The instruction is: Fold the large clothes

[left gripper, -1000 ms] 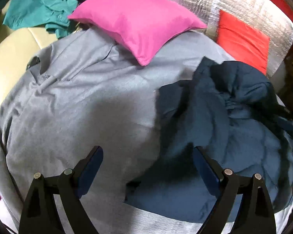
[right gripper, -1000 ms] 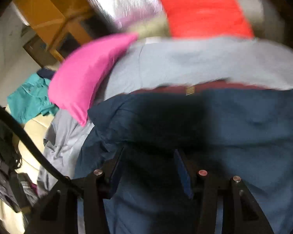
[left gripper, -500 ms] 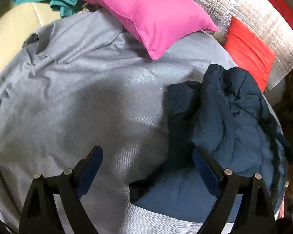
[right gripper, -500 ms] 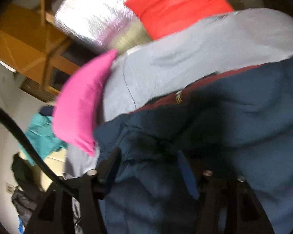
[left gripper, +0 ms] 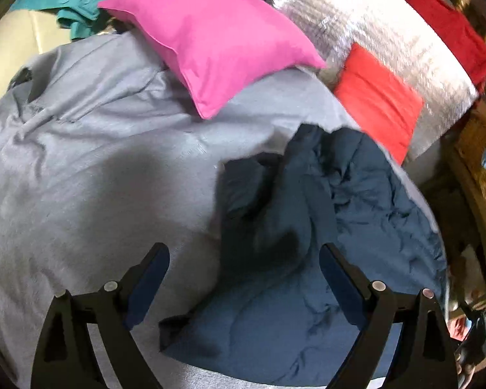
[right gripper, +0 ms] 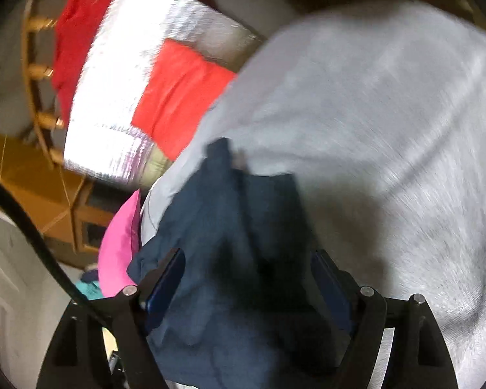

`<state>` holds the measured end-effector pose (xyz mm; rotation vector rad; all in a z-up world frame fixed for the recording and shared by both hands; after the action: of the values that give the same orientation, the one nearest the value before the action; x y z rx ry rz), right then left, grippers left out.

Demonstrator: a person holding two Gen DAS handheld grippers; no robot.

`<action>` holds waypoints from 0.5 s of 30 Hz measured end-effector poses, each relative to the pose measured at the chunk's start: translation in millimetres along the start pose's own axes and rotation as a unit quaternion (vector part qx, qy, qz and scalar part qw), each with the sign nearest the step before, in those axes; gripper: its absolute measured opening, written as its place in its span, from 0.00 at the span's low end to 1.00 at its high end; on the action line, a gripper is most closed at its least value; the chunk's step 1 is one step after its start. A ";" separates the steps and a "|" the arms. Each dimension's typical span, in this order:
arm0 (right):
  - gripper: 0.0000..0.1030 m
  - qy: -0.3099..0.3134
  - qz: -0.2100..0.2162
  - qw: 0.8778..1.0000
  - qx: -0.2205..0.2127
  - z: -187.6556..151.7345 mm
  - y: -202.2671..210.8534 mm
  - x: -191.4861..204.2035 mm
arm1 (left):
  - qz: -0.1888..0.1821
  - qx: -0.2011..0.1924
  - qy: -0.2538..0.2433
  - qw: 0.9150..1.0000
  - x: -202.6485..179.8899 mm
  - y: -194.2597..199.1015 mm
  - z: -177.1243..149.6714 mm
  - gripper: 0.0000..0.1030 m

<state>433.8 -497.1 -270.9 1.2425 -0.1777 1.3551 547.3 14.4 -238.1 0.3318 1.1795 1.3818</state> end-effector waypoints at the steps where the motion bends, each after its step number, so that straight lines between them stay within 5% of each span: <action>1: 0.80 -0.015 0.001 1.000 0.019 -4.3 -7.9 -8.4 | 0.008 0.014 0.002 1.000 1.2 -8.1 -3.5 0.91; 4: 0.80 -0.021 0.023 0.998 0.053 -10.3 -23.4 -10.3 | 0.013 0.057 0.027 0.998 10.2 -29.0 -12.7 0.91; 9: 0.86 -0.010 0.035 0.995 0.096 -22.3 -44.4 -12.9 | -0.033 0.104 0.093 0.990 16.0 -41.4 -24.0 0.91; 15: 0.86 0.034 0.082 0.989 0.122 -34.8 -50.5 14.4 | -0.032 0.099 0.086 0.991 13.4 -36.3 -28.6 0.85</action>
<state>459.3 -449.3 -303.0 1.4065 -0.0671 1.5959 542.5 4.6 -285.0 0.3157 1.4621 1.2595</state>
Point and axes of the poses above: each gripper's, at about its wrist camera, not at the fingertips, and y roughly against the way its jaws point, x to its left, z to its top, the point moved 10 cm from there along -y, roughly the way its jaws point, and after that the axes turned 12 degrees about y, right-handed, at the moved point
